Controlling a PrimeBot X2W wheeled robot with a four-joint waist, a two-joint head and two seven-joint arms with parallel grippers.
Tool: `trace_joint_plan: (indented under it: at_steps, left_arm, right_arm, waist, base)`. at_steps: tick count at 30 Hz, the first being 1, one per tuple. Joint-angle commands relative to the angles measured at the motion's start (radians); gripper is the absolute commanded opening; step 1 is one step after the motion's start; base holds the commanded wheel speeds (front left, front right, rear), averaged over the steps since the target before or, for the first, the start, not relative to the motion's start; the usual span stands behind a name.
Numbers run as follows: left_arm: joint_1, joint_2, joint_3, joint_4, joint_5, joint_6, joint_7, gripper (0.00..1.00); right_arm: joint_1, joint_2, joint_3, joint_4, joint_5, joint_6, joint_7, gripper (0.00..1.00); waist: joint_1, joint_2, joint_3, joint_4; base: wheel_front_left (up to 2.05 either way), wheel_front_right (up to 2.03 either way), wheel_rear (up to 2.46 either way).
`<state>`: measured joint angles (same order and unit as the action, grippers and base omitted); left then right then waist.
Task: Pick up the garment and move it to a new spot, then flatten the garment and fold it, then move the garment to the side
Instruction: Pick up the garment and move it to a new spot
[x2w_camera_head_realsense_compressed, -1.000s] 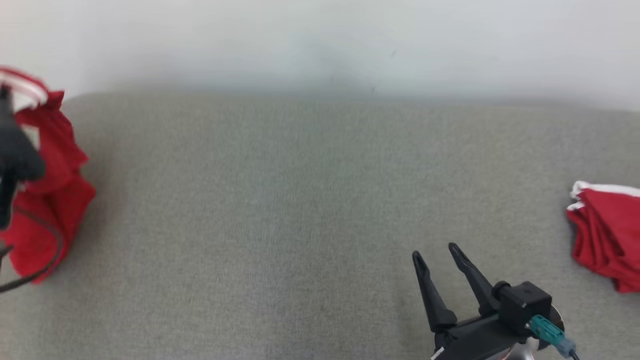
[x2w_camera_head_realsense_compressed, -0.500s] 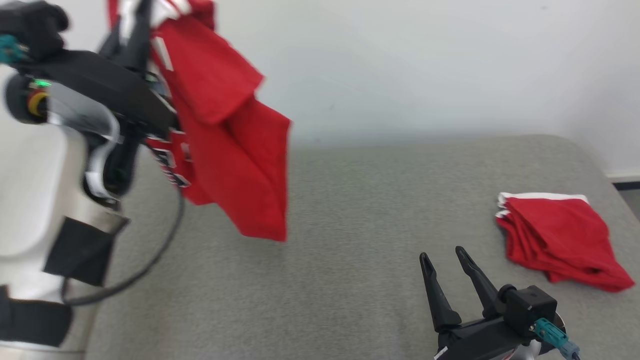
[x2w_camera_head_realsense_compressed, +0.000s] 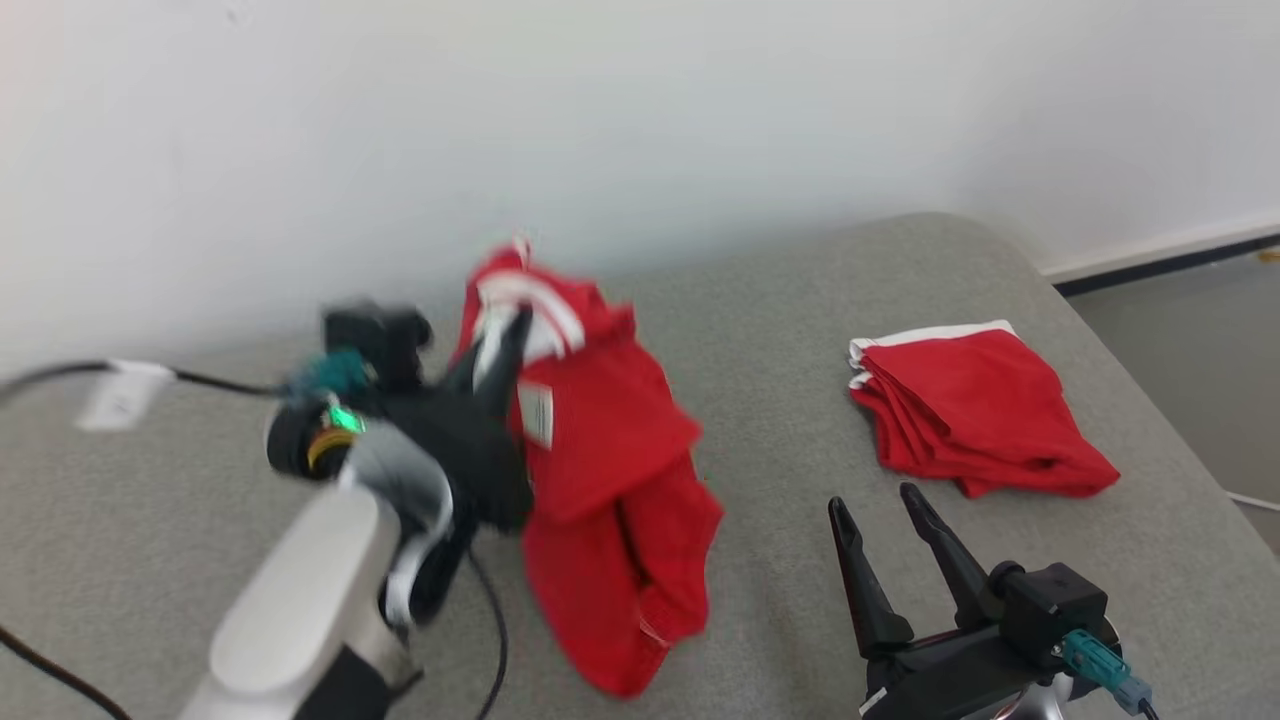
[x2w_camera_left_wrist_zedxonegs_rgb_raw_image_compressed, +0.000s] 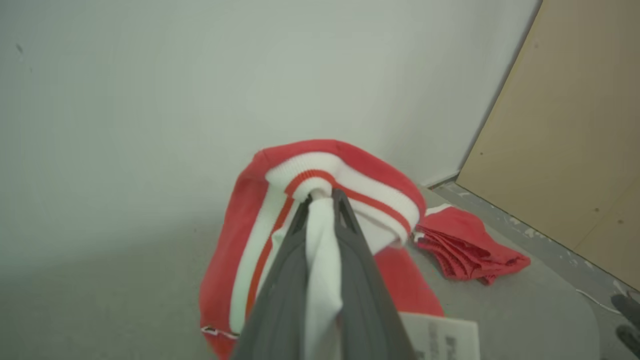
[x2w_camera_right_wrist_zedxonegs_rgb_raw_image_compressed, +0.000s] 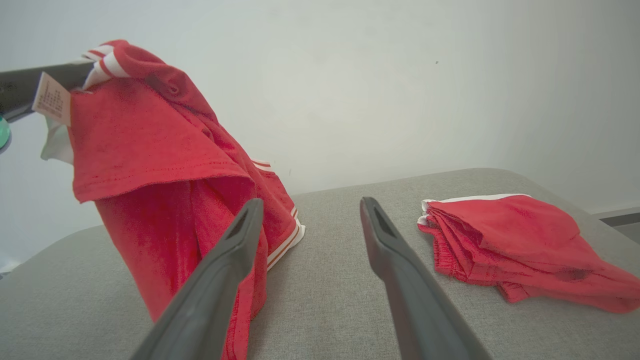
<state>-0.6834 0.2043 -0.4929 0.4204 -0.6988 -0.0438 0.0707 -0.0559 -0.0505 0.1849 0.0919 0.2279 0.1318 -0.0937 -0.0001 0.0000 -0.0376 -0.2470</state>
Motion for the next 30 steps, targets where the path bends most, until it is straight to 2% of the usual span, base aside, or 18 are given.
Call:
trace_joint_plan:
  at_steps: [1, 4, 6, 7, 8, 9, 15, 20, 27, 28, 30]
  left_arm:
    - [0.033, 0.011, -0.022, 0.03, 0.03, 0.003, -0.008, 0.0]
    - [0.085, -0.011, -0.055, 0.1, 0.046, 0.003, -0.032, 0.0]
    - [0.116, -0.029, -0.079, 0.145, 0.05, -0.012, -0.052, 0.0]
    - [0.128, -0.036, -0.089, 0.166, 0.051, -0.021, -0.06, 0.29]
    - [0.141, -0.045, -0.098, 0.186, 0.047, -0.027, -0.069, 0.92]
    - [0.152, -0.053, -0.1, 0.204, 0.042, -0.033, -0.082, 1.0]
    - [0.209, -0.069, -0.085, 0.248, 0.0, -0.048, -0.15, 1.0]
    - [0.289, -0.032, -0.048, 0.181, -0.02, -0.054, -0.248, 1.0]
    - [0.453, 0.072, 0.019, -0.024, 0.044, 0.021, -0.331, 1.0]
    - [0.515, 0.087, 0.071, -0.094, 0.058, 0.046, -0.336, 1.0]
    - [0.572, 0.078, 0.162, -0.184, 0.076, 0.063, -0.336, 1.0]
  right_arm:
    - [0.001, 0.0, 0.005, 0.001, 0.005, -0.002, -0.003, 1.0]
    - [0.0, 0.0, 0.006, 0.005, 0.006, -0.002, -0.003, 1.0]
    - [0.0, 0.0, 0.009, 0.003, 0.007, -0.002, -0.001, 1.0]
    - [0.0, 0.0, 0.011, 0.002, 0.007, -0.002, 0.0, 1.0]
    - [0.0, 0.0, 0.011, 0.0, 0.008, -0.002, 0.001, 1.0]
    - [-0.001, 0.0, 0.012, 0.0, 0.008, -0.002, 0.002, 1.0]
    - [0.006, 0.0, 0.006, 0.007, 0.013, -0.002, -0.005, 1.0]
    - [0.028, 0.0, -0.023, 0.003, 0.015, -0.002, -0.009, 1.0]
    - [0.055, -0.001, -0.062, -0.006, -0.003, -0.002, -0.016, 1.0]
    - [0.059, 0.0, -0.075, -0.004, -0.02, -0.002, -0.015, 1.0]
    - [0.062, 0.0, -0.088, -0.003, -0.026, -0.002, -0.013, 1.0]
  waist:
    - [0.0001, 0.0, 0.03, -0.03]
    - [0.0001, 0.0, 0.041, -0.028]
    - [0.0001, 0.0, 0.047, -0.022]
    - [0.0001, 0.0, 0.049, -0.019]
    - [0.0001, 0.0, 0.051, -0.015]
    - [0.0001, 0.0, 0.051, -0.01]
    - [0.0001, 0.0, 0.044, 0.018]
    - [0.0001, 0.0, 0.024, 0.066]
    - [0.0001, 0.0, -0.008, 0.124]
    - [0.0001, 0.0, -0.017, 0.135]
    - [0.0001, 0.0, -0.024, 0.145]
  base:
    - [0.0, 0.0, 0.0]
    - [0.0, 0.0, 0.0]
    - [0.0, 0.0, 0.0]
    - [0.0, 0.0, 0.0]
    - [0.0, 0.0, 0.0]
    - [0.0, 0.0, 0.0]
    - [0.0, 0.0, 0.0]
    - [0.0, 0.0, 0.0]
    - [0.0, 0.0, 0.0]
    - [0.0, 0.0, 0.0]
    - [0.0, 0.0, 0.0]
